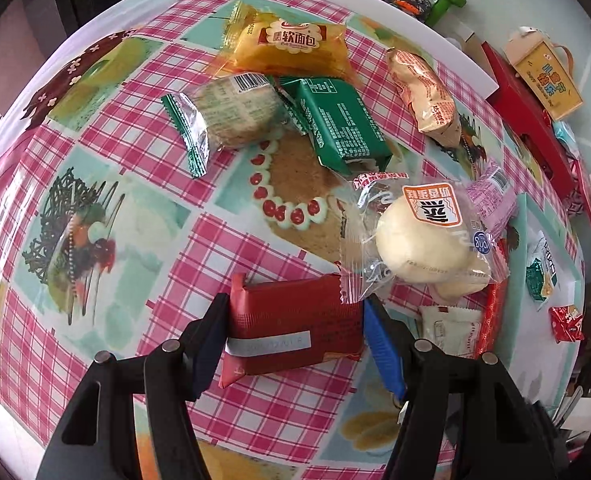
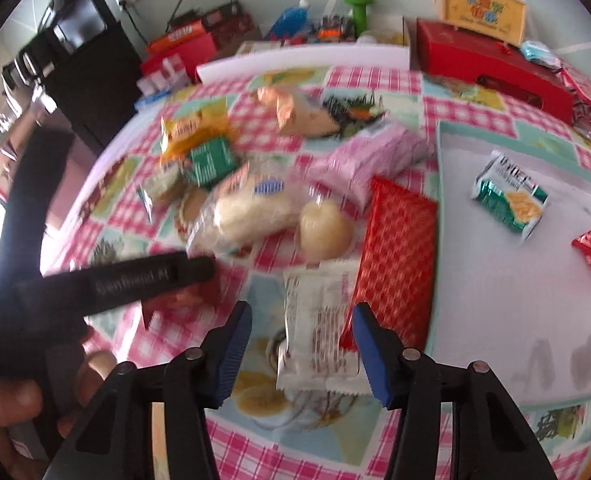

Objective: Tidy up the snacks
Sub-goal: 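Grasp the white paper sachet with the right tool while the left tool holds the red packet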

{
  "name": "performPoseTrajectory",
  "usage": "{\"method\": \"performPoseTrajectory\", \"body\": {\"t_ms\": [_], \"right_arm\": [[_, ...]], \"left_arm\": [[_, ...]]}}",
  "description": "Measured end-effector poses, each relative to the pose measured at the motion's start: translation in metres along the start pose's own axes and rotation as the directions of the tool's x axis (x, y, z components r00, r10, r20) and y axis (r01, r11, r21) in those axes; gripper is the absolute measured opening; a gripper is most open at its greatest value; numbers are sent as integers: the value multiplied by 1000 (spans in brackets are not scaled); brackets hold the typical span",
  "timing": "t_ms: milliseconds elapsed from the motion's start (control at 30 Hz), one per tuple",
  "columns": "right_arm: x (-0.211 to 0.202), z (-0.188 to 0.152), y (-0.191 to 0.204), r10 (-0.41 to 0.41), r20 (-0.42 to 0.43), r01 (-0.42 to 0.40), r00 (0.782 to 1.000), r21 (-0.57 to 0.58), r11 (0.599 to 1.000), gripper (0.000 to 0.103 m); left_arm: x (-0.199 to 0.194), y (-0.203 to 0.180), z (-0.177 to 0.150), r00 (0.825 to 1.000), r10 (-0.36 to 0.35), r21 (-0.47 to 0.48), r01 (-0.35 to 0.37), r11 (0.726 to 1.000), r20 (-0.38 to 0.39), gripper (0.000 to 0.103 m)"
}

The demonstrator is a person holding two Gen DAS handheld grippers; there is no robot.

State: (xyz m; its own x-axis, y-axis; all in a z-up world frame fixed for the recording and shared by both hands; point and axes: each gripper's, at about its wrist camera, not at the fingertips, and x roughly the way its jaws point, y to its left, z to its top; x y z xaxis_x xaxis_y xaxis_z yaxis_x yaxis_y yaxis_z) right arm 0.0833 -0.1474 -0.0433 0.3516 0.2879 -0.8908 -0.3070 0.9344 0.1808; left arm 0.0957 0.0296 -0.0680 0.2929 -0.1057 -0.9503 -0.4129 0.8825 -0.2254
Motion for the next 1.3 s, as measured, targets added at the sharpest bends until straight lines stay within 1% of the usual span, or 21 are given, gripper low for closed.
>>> {"method": "performPoseTrajectory", "body": {"t_ms": [100,200,333,400,500,600,767,967,1300], "right_arm": [[4,-5,-3,-8,-45,9,999,26,1000,56],[7,-7,-5,-61,-74,63,995,27,998,56],[12,-8,-6,-65,-91,67,994,19,998,57],[14,-7,-1,-61,-84,62,995,4,998,58],[14,-5,6,3,-76,-3,997,-5,1000,58],[18,-5,15,-13,-67,11,998,-37,999,58],[28,1,18,1,-57,-2,998,-17,1000,58],[34,6,24,-40,-33,39,999,-23,999,58],[42,2,36,-125,-13,123,992,-93,988,58]], "left_arm": [[2,-1,2,1000,-5,-4,5,1000,-4,67],[4,-4,3,1000,-5,-6,5,1000,-4,67],[3,-3,2,1000,-4,-7,4,1000,-4,67],[2,-2,2,1000,-4,-9,4,1000,-4,67],[5,-4,3,1000,-3,-12,3,1000,-4,67],[4,-4,2,1000,2,-12,-2,1000,-3,67],[4,-6,2,1000,9,-9,-9,1000,-2,67],[6,-6,3,1000,19,-5,-19,1000,-2,67],[8,-10,1,999,43,12,-43,999,0,67]]}}
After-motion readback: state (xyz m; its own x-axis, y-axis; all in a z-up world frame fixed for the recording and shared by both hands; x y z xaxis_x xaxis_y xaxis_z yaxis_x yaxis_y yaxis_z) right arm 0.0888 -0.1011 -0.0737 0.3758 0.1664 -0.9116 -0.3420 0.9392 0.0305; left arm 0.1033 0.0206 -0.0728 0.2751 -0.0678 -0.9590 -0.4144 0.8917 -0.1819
